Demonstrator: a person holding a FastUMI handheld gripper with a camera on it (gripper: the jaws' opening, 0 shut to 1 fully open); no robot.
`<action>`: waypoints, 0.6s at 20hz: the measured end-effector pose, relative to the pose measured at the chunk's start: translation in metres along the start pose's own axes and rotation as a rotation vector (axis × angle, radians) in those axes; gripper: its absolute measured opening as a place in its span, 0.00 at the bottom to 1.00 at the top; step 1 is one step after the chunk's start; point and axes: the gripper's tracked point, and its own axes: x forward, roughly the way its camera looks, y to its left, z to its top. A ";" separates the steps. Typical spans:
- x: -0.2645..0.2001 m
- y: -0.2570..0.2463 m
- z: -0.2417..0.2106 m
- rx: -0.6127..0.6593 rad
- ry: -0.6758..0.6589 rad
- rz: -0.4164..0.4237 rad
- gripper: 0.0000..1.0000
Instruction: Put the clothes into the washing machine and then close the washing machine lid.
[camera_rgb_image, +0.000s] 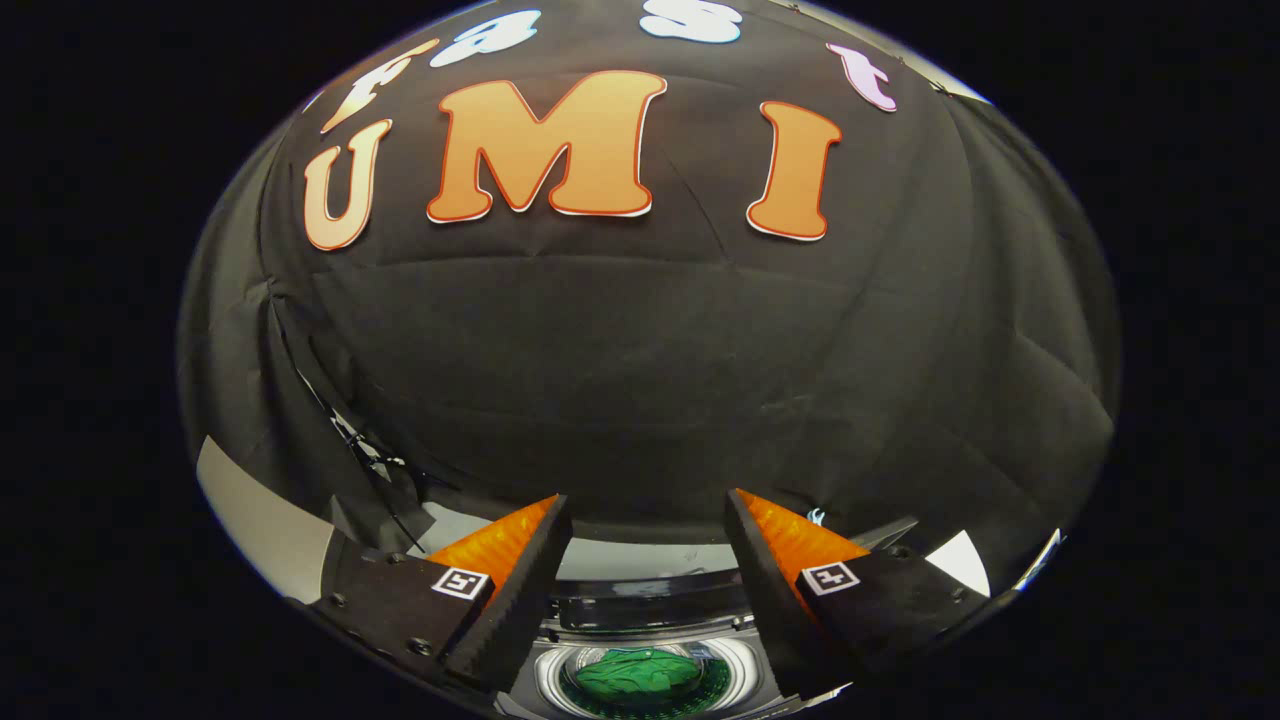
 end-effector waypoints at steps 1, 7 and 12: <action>0.005 0.002 -0.001 0.010 0.003 0.004 0.98; 0.023 0.006 -0.018 0.033 0.054 0.019 0.98; 0.019 0.007 -0.027 0.030 0.073 0.021 0.98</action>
